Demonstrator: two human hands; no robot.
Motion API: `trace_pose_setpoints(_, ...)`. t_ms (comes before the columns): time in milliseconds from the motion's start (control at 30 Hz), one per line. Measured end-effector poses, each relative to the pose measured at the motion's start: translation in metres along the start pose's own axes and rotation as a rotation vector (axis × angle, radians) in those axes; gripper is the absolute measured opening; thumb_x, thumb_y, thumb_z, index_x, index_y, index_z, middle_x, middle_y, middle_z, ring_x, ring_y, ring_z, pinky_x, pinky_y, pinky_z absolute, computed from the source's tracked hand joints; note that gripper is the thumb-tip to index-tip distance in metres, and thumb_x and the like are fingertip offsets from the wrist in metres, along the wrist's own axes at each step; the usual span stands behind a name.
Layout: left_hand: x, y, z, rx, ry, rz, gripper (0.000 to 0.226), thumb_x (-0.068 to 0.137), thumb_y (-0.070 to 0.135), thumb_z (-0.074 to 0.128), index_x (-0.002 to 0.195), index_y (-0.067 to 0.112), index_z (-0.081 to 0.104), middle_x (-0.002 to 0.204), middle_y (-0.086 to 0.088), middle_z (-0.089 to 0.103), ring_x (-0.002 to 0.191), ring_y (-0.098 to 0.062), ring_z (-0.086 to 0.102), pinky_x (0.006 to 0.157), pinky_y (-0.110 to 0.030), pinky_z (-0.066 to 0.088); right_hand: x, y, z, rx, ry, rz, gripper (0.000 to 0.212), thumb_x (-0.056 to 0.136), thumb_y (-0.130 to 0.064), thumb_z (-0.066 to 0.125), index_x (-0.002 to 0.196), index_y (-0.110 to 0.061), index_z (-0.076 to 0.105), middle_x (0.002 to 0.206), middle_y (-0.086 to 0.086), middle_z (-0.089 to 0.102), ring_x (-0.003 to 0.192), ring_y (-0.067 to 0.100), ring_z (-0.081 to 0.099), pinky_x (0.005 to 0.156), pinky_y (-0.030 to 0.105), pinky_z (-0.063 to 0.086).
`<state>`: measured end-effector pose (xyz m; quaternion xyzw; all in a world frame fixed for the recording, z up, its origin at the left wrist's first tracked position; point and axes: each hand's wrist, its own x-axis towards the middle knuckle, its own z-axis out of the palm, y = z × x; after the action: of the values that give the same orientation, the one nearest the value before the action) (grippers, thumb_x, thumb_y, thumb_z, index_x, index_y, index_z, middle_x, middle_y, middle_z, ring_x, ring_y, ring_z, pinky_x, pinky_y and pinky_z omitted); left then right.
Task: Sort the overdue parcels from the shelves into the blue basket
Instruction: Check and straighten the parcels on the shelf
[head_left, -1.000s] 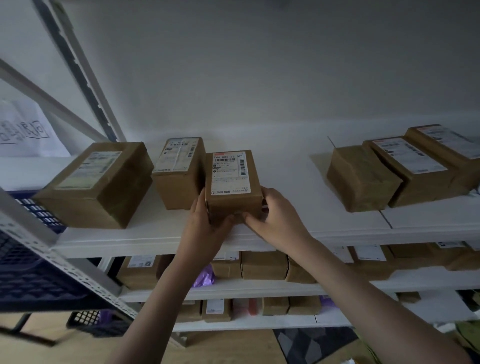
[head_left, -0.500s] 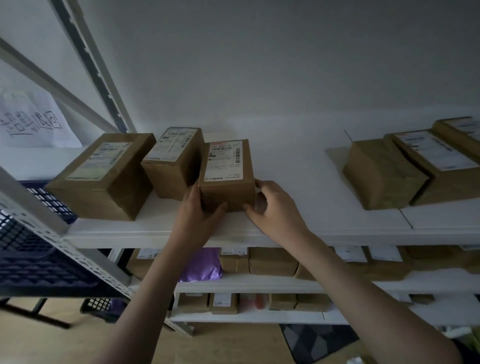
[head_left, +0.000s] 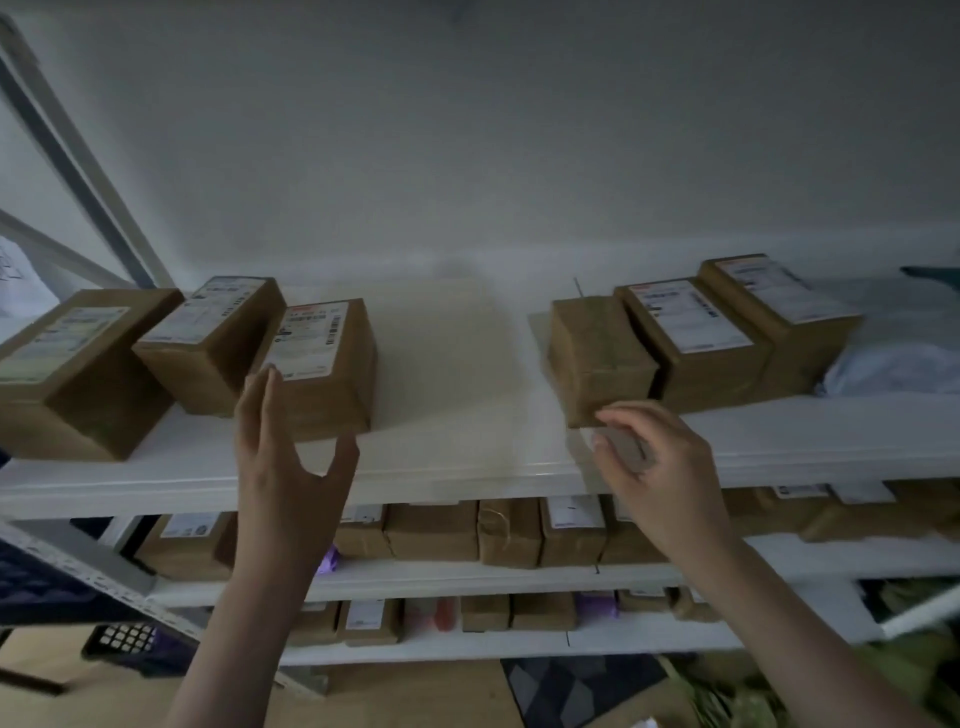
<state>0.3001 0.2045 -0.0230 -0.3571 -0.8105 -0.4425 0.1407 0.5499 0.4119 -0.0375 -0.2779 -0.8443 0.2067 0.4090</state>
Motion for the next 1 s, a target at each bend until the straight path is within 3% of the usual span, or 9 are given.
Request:
trace_pose_setpoints(200,-0.023,0.048,0.052,-0.008,-0.231,0.027,0.079,0.093,0.03,0.07,0.158,0.013,0.028,0.163,-0.006,0.027,0.149,-0.023,0.029,0.116,-0.037,0.031,0.001,0.042,-0.031,-0.055,0.014,0.092,0.037,0.092,-0.024,0.07,0.124,-0.008,0.068,0.114,0.001,0.069,0.103,0.011,0.063,0.089,0.031,0.055)
trace_pose_setpoints(300,-0.03,0.065,0.079,0.006,-0.353,0.072,0.077,0.093,0.034,0.069,0.157,0.012,0.032,0.161,-0.003,0.032,0.146,-0.02,0.034,0.115,-0.029,0.029,0.003,0.051,-0.034,-0.059,-0.096,0.162,0.053,0.094,-0.029,0.07,0.141,-0.008,0.058,0.127,0.008,0.068,0.116,0.019,0.064,0.099,0.032,0.051)
trace_pose_setpoints(400,-0.031,0.084,0.102,-0.01,-0.445,0.091,0.075,0.093,0.036,0.07,0.155,0.014,0.035,0.158,0.0,0.035,0.143,-0.018,0.038,0.114,-0.026,0.031,0.009,0.056,-0.033,-0.038,-0.197,0.177,0.057,0.096,-0.03,0.068,0.146,-0.01,0.052,0.13,0.005,0.066,0.115,0.017,0.063,0.098,0.024,0.047)
trace_pose_setpoints(467,-0.03,0.098,0.116,-0.02,-0.482,0.093,0.073,0.093,0.036,0.07,0.155,0.016,0.035,0.157,0.004,0.036,0.139,-0.016,0.04,0.109,-0.022,0.031,0.018,0.057,-0.031,-0.039,-0.242,0.18,0.053,0.095,-0.034,0.068,0.143,-0.013,0.056,0.126,0.002,0.067,0.115,0.016,0.062,0.094,0.021,0.045)
trace_pose_setpoints(600,-0.025,0.121,0.137,-0.061,-0.523,0.136,0.069,0.093,0.035,0.07,0.152,0.02,0.038,0.152,0.008,0.039,0.124,-0.004,0.044,0.101,-0.012,0.031,0.034,0.056,-0.024,-0.001,-0.26,0.157,0.027,0.093,-0.033,0.069,0.116,-0.02,0.065,0.103,-0.007,0.066,0.095,0.009,0.061,0.08,0.023,0.049)
trace_pose_setpoints(733,-0.028,0.132,0.145,-0.138,-0.529,0.201,0.06,0.093,0.03,0.069,0.147,0.023,0.044,0.142,0.007,0.046,0.108,0.011,0.04,0.087,0.007,0.029,0.036,0.054,-0.02,0.007,-0.256,0.169,0.027,0.092,-0.034,0.069,0.115,-0.021,0.063,0.105,-0.006,0.065,0.097,0.01,0.061,0.079,0.022,0.047)
trace_pose_setpoints(867,-0.04,0.131,0.142,-0.14,-0.532,0.195,0.059,0.095,0.037,0.065,0.148,0.029,0.04,0.138,0.018,0.043,0.105,0.011,0.041,0.083,0.002,0.036,0.029,0.051,-0.017,-0.06,-0.216,0.168,0.033,0.092,-0.035,0.07,0.118,-0.017,0.06,0.108,-0.003,0.062,0.099,0.014,0.06,0.078,0.02,0.042)
trace_pose_setpoints(1000,-0.048,0.12,0.129,-0.123,-0.473,0.185,0.048,0.096,0.036,0.063,0.142,0.027,0.052,0.13,0.01,0.058,0.109,-0.013,0.059,0.092,-0.031,0.053,0.024,0.042,-0.006,-0.167,-0.106,0.065,0.048,0.088,-0.035,0.072,0.124,-0.008,0.056,0.131,0.007,0.053,0.116,0.022,0.055,0.084,0.027,0.051)
